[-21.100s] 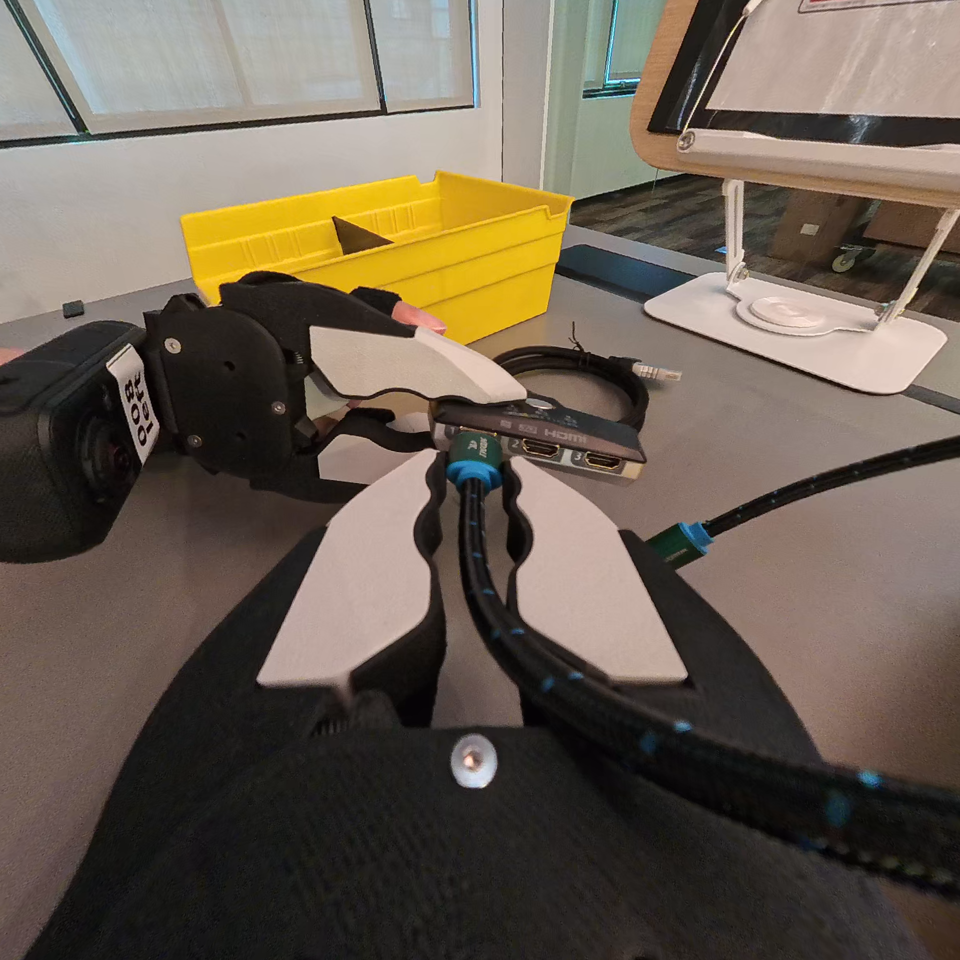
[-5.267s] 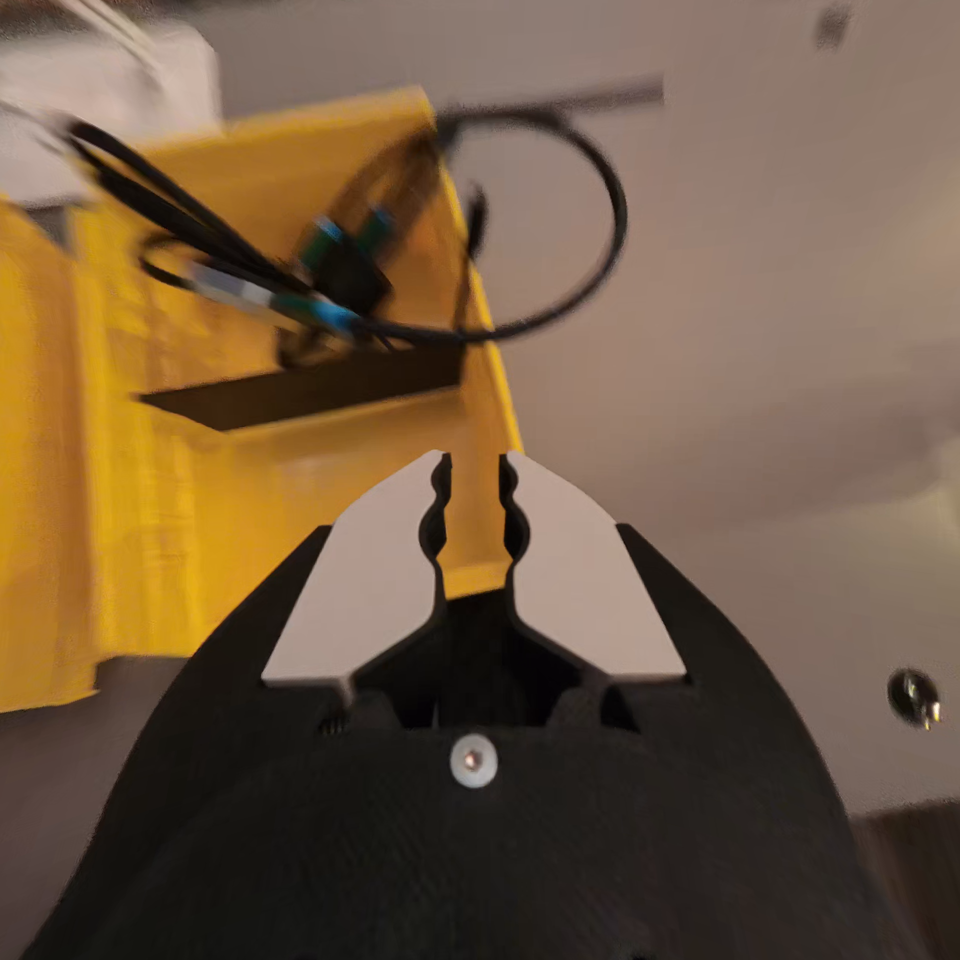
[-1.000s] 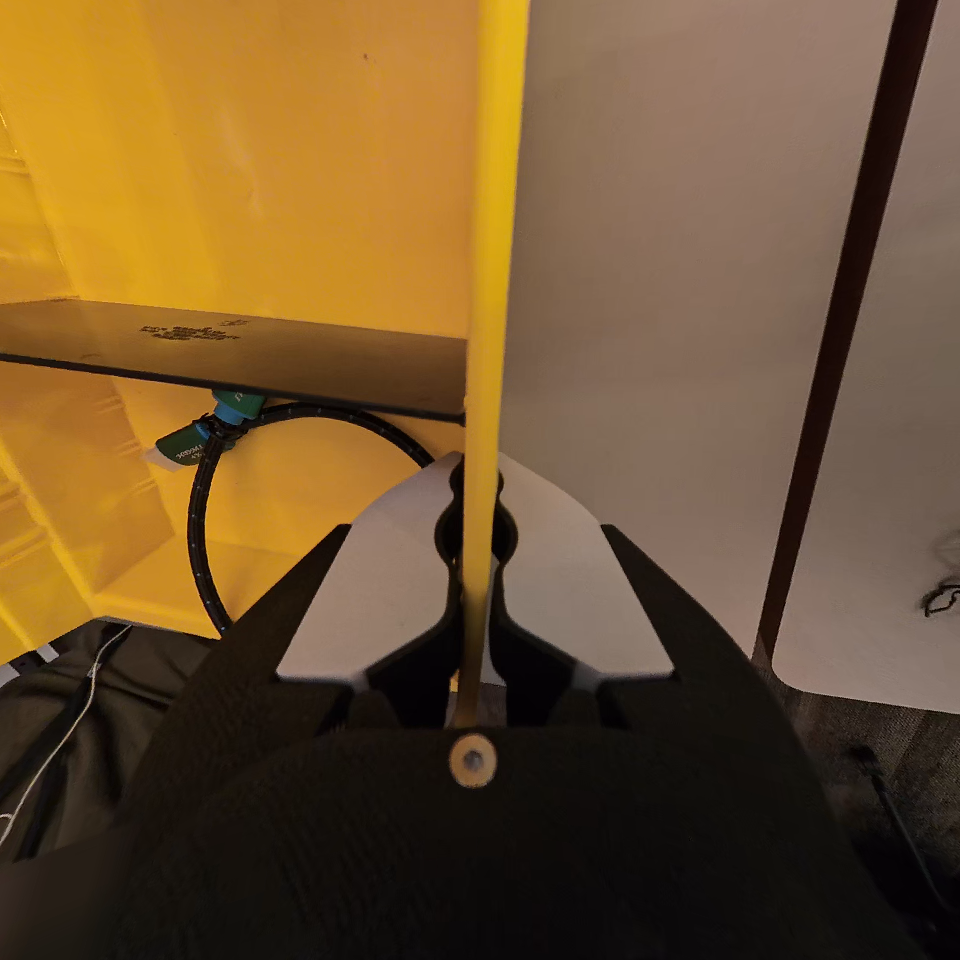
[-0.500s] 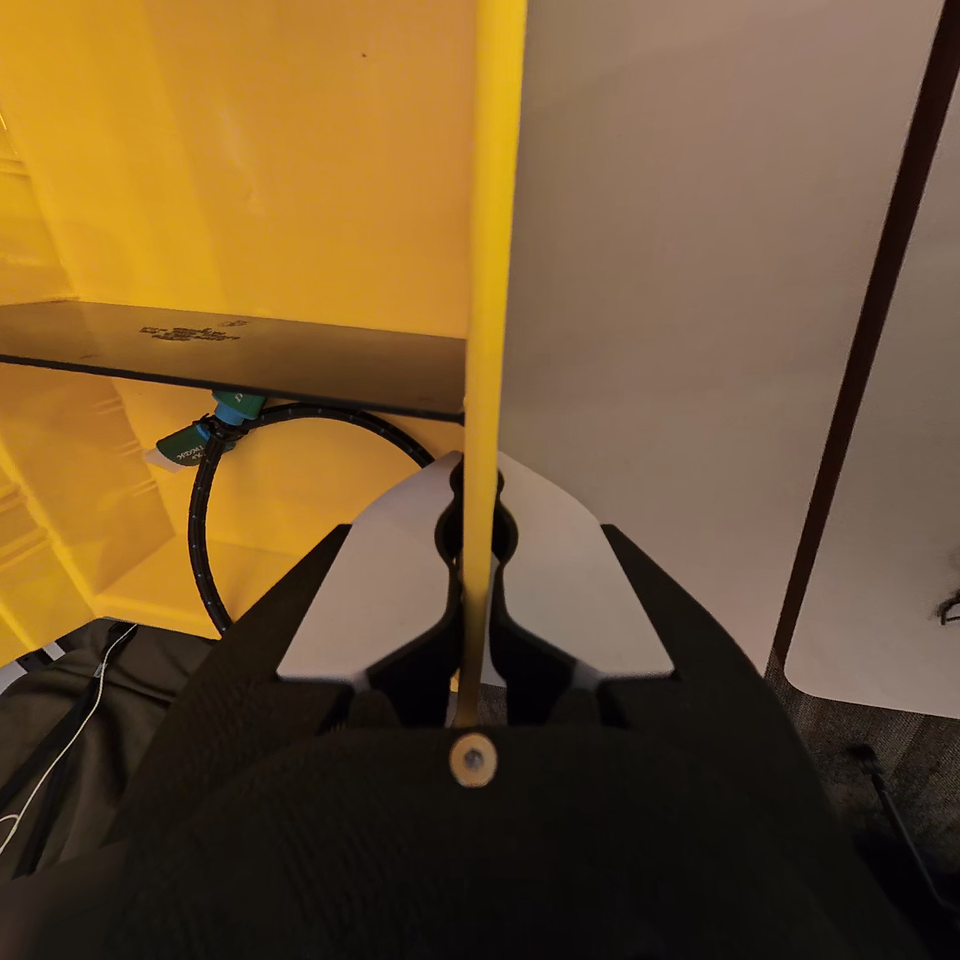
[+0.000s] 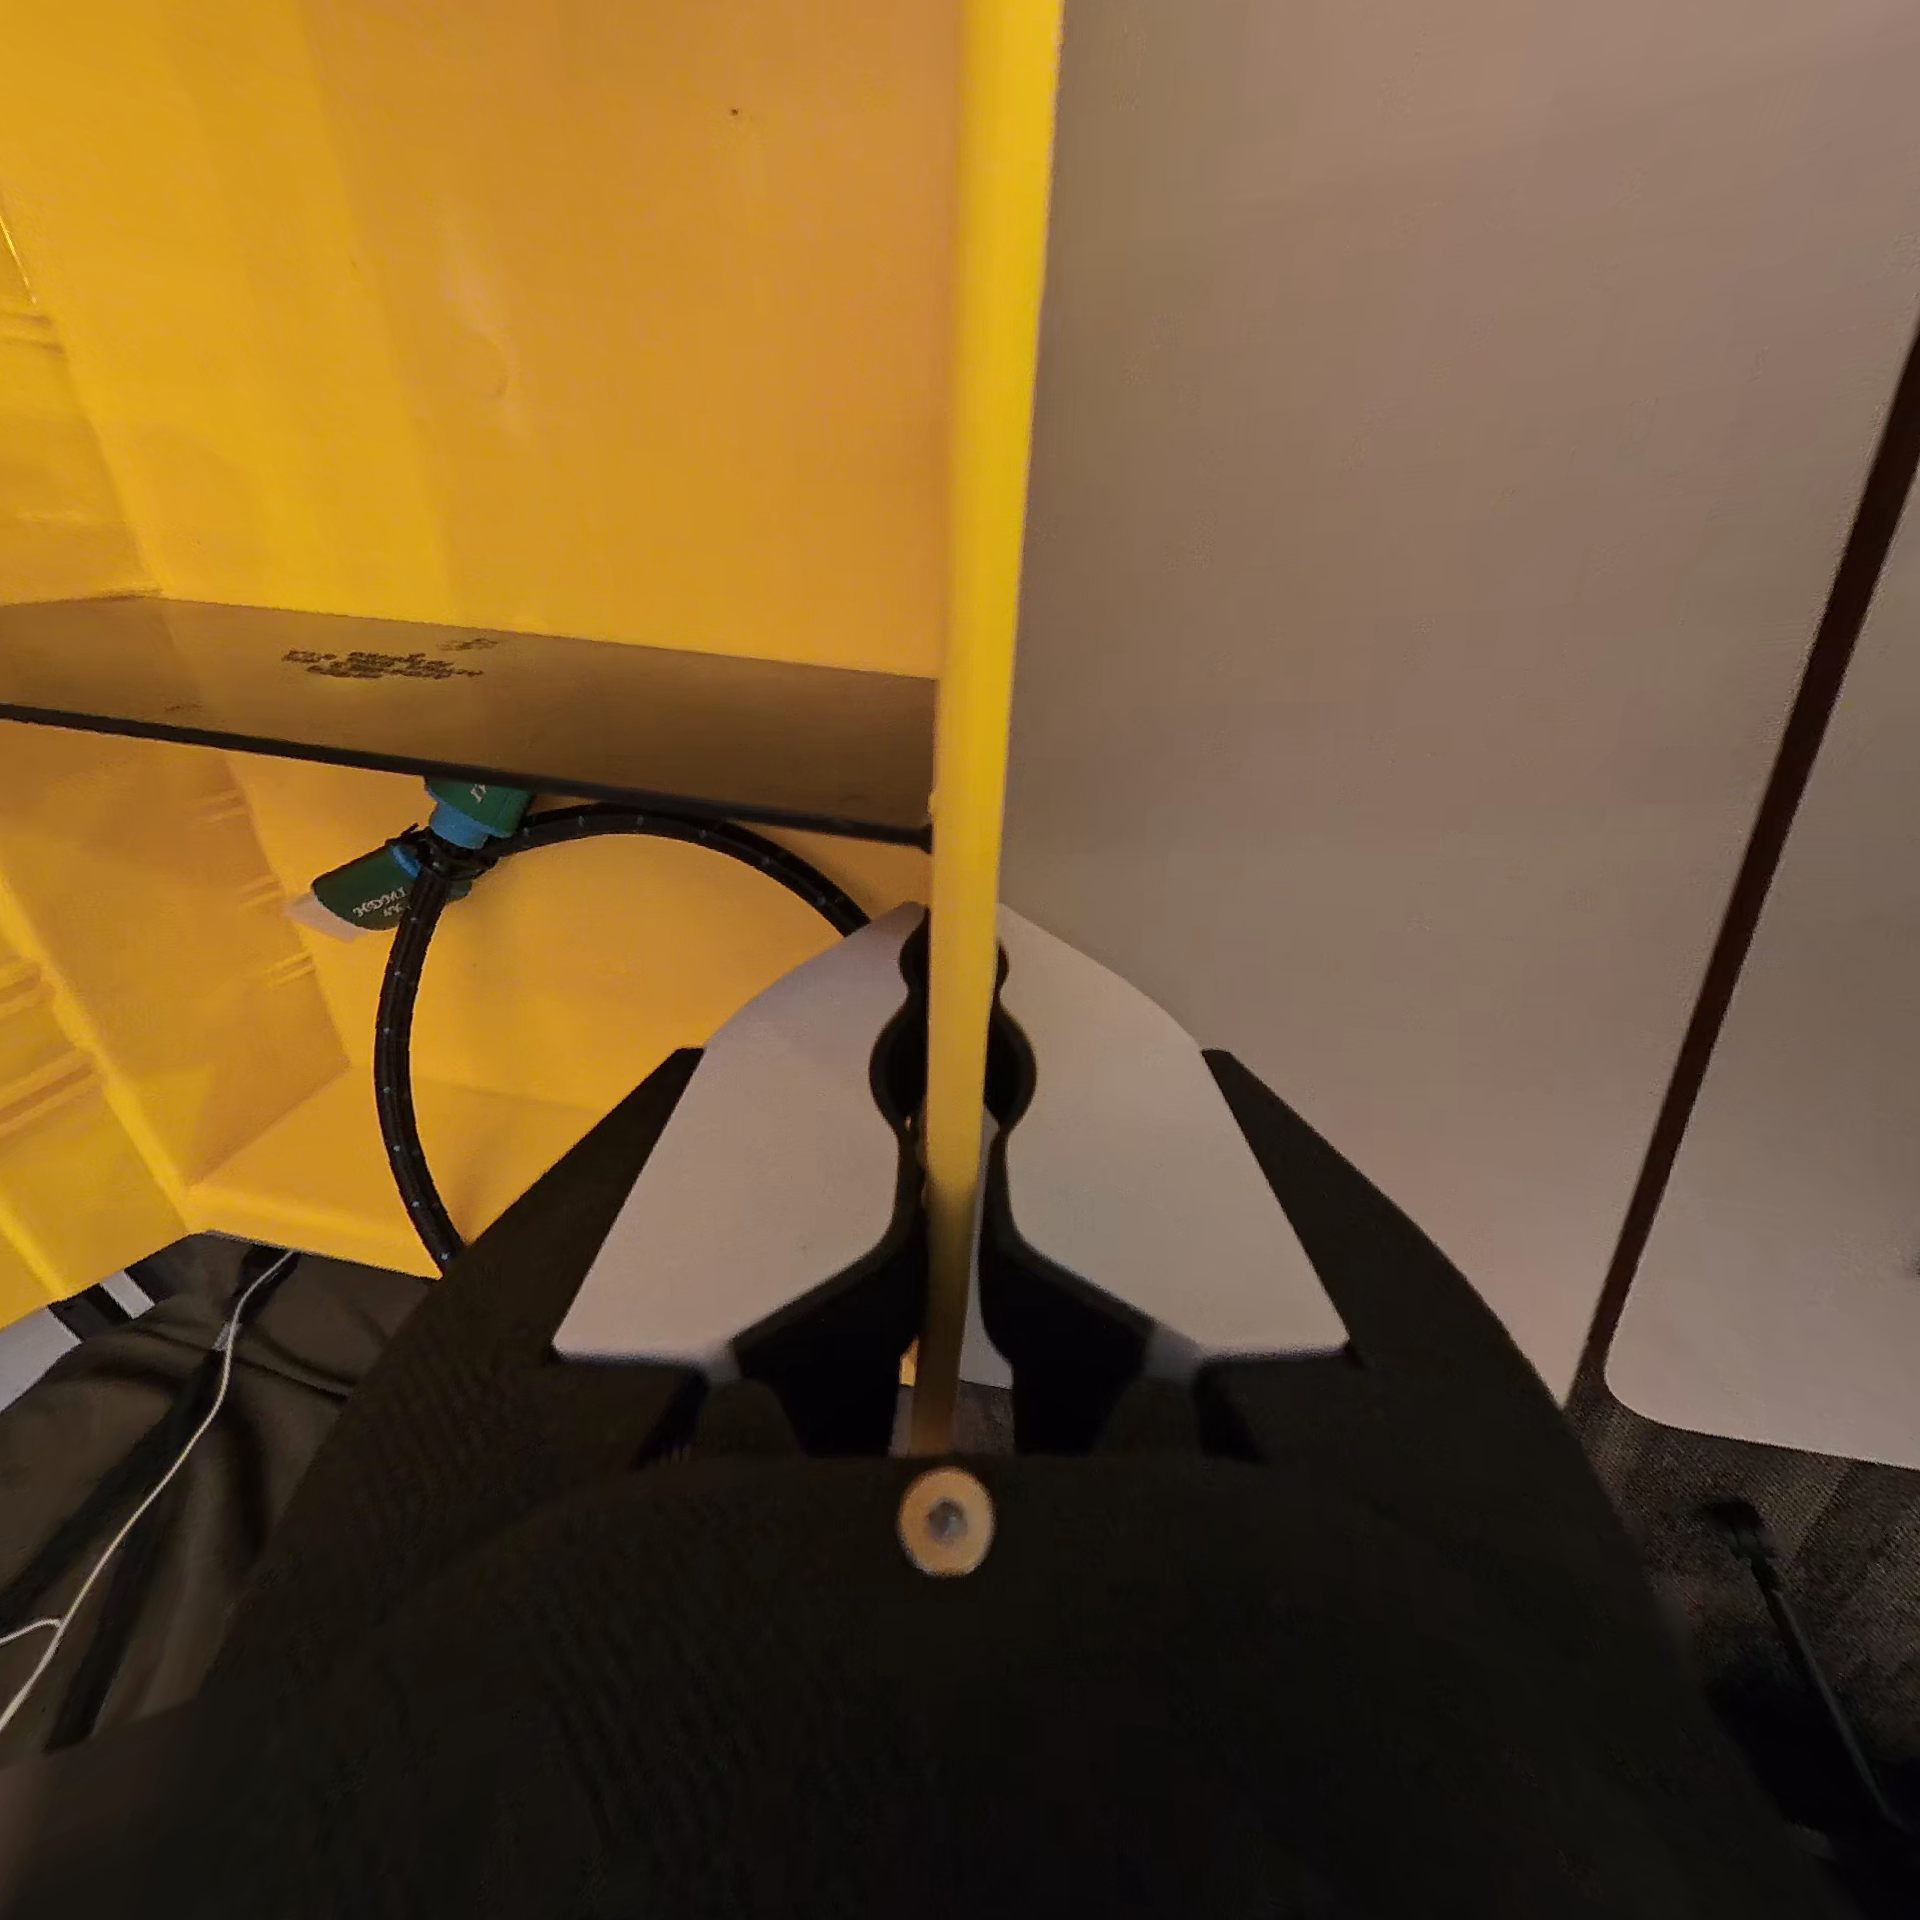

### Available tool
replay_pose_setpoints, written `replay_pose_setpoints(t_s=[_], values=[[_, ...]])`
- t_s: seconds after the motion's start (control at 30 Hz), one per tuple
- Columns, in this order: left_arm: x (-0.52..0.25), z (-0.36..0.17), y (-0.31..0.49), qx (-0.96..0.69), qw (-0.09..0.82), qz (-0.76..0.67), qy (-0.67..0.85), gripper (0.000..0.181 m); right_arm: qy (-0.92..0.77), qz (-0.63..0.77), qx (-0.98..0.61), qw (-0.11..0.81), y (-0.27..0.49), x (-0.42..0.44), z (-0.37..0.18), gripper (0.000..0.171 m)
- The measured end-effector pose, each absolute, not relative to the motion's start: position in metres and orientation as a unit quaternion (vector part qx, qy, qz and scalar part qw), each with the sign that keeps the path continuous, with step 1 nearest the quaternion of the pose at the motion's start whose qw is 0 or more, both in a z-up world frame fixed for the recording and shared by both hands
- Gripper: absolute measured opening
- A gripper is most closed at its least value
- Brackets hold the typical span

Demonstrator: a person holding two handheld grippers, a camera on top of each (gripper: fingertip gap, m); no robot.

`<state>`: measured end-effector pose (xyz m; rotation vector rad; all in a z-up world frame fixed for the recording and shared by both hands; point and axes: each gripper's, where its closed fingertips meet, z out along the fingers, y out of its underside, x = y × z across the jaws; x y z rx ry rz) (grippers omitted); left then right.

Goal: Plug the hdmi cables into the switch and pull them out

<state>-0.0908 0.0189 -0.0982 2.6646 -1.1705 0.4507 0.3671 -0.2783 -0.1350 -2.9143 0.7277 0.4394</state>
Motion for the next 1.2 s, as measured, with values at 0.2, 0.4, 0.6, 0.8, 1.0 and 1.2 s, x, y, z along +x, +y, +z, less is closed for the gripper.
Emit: replay_pose_setpoints(t_s=[0.2, 0.4, 0.6, 0.8, 1.0, 1.2], values=[[-0.106, -0.098, 0.028, 0.906, 0.094, 0.159, -0.381, 0.011, 0.231, 0.15, -0.96, 0.056, -0.265, 0.359, -0.136, 0.005], [-0.124, -0.097, 0.038, 0.912, 0.089, 0.17, -0.363, 0.012, 0.217, 0.156, -0.962, 0.058, -0.246, 0.345, -0.136, 0.005], [-0.149, -0.097, 0.052, 0.921, 0.08, 0.175, -0.339, 0.012, 0.194, 0.155, -0.967, 0.053, -0.222, 0.33, -0.135, 0.005], [-0.176, -0.096, 0.069, 0.93, 0.069, 0.183, -0.311, 0.013, 0.177, 0.15, -0.971, 0.05, -0.196, 0.315, -0.133, 0.005], [-0.202, -0.095, 0.081, 0.936, 0.058, 0.191, -0.289, 0.014, 0.16, 0.145, -0.975, 0.045, -0.165, 0.296, -0.134, 0.006], [-0.229, -0.095, 0.091, 0.942, 0.052, 0.19, -0.27, 0.014, 0.145, 0.139, -0.979, 0.045, -0.144, 0.28, -0.138, 0.006]])
